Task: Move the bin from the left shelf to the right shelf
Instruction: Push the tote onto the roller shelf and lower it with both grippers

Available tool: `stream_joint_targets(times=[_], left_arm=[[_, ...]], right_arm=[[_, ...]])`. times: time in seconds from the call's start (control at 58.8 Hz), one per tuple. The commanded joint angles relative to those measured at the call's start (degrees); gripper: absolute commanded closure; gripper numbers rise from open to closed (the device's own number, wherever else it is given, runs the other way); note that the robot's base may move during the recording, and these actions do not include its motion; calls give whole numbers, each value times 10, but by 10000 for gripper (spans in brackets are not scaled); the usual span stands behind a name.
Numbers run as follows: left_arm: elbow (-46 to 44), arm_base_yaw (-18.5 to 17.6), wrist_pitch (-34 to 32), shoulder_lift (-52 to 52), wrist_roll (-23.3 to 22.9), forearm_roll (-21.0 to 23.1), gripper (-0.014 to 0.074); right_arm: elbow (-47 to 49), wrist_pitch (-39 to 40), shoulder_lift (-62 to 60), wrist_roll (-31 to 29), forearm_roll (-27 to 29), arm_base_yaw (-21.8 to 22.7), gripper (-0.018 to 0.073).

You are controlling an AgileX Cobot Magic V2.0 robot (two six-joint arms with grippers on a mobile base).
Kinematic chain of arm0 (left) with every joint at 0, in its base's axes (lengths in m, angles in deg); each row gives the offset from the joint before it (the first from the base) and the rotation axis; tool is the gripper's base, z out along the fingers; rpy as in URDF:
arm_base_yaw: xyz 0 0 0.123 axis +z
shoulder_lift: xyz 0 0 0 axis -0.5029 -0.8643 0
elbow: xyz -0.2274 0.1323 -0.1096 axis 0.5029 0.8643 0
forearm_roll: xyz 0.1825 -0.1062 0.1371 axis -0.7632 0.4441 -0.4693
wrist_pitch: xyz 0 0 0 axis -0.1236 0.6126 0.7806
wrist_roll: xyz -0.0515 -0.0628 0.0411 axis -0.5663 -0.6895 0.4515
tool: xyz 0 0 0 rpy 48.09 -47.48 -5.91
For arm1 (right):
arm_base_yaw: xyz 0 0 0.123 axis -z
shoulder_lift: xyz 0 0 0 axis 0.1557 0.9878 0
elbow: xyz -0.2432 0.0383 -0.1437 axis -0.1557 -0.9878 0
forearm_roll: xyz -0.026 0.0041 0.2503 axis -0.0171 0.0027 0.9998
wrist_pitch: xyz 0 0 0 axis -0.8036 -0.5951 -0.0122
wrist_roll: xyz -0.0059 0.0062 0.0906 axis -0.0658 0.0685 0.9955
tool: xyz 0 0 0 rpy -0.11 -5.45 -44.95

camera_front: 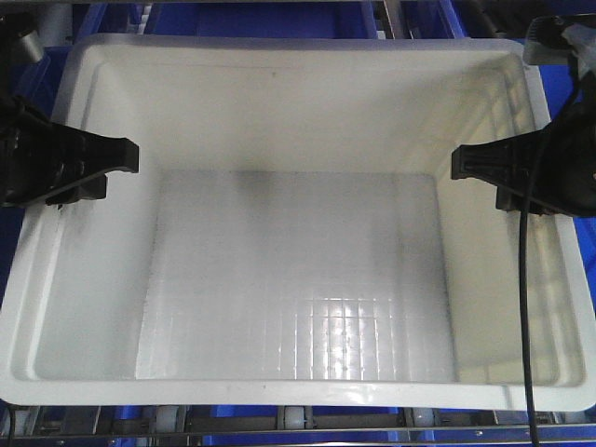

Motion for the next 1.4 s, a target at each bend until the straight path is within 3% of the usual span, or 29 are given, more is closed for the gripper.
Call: stream_joint_targets(times=[0.0,0.476,0.681,1.14,1.378], left_arm=[[-5,-3,-69,14,-11,18,603],[0,-3,-69,-20,-16,18,603],[0,-3,-75,-25,-23,-9,601],[0,-3,-57,-40,-32,-23,575],[0,-3,-57,-48,-32,-23,507]], right_arm=[[23,55,1,44,-61,7,554],[23,66,53,45,-61,7,543],[23,97,73,45,-61,7,519],[23,107,102,44,-41,7,377],[23,106,102,44,-44,7,282]])
